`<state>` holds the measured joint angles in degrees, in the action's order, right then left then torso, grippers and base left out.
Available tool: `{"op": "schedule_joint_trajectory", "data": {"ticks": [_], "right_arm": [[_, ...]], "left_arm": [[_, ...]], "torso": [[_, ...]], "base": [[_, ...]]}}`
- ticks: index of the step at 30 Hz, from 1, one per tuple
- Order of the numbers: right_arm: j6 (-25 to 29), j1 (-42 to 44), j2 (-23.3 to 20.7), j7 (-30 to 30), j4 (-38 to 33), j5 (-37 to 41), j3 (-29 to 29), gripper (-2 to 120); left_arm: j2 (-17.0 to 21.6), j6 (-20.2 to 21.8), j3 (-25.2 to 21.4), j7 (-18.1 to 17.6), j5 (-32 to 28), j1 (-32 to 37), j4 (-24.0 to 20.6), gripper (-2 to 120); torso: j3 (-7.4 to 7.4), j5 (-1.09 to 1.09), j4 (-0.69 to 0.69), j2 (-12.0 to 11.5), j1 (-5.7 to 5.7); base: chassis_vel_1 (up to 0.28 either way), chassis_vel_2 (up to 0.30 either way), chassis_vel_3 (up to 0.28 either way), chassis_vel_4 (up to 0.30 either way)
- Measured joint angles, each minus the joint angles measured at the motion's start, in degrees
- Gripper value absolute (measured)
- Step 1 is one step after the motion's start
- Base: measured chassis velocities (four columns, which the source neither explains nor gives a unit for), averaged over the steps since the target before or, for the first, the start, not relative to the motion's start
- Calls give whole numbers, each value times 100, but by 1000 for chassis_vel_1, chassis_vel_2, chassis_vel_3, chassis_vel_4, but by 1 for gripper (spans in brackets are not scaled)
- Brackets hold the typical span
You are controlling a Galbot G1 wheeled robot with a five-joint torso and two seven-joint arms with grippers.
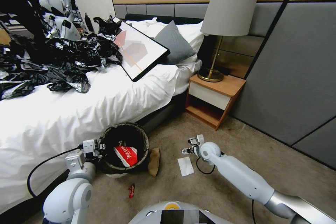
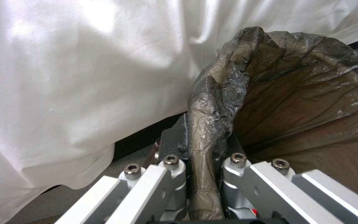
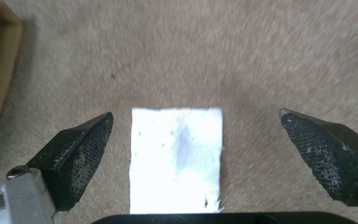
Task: Pick up the trash bin, then pick up the garbage from the floor and place it into the trash bin.
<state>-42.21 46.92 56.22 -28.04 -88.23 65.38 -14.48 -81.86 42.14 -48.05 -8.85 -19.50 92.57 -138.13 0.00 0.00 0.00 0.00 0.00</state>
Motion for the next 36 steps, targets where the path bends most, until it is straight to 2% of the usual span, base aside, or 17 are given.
{"op": "schedule_joint_trajectory", "data": {"ticks": [13, 27, 34, 36], "right_arm": [[6, -21, 315, 38, 519, -293, -151, 100], [8, 102, 467, 127, 757, -531, -195, 100], [8, 137, 580, 188, 944, -630, -283, 85], [8, 108, 669, 233, 1058, -652, -305, 73]], "left_arm": [[-16, 0, 3, -3, 2, 0, 1, 4], [-24, 0, 29, -3, 8, -17, 18, 4], [-8, 0, 18, 0, 7, -17, 24, 4], [-6, 0, 28, 1, 7, -19, 24, 4]], "torso": [[0, -1, 0, 0, 0], [0, -1, 0, 0, 0], [0, -1, 0, 0, 0], [0, 0, 0, 0, 0]], "base": [[0, 0, 0, 0], [0, 0, 0, 0], [0, 0, 0, 0], [0, 0, 0, 0]]}}
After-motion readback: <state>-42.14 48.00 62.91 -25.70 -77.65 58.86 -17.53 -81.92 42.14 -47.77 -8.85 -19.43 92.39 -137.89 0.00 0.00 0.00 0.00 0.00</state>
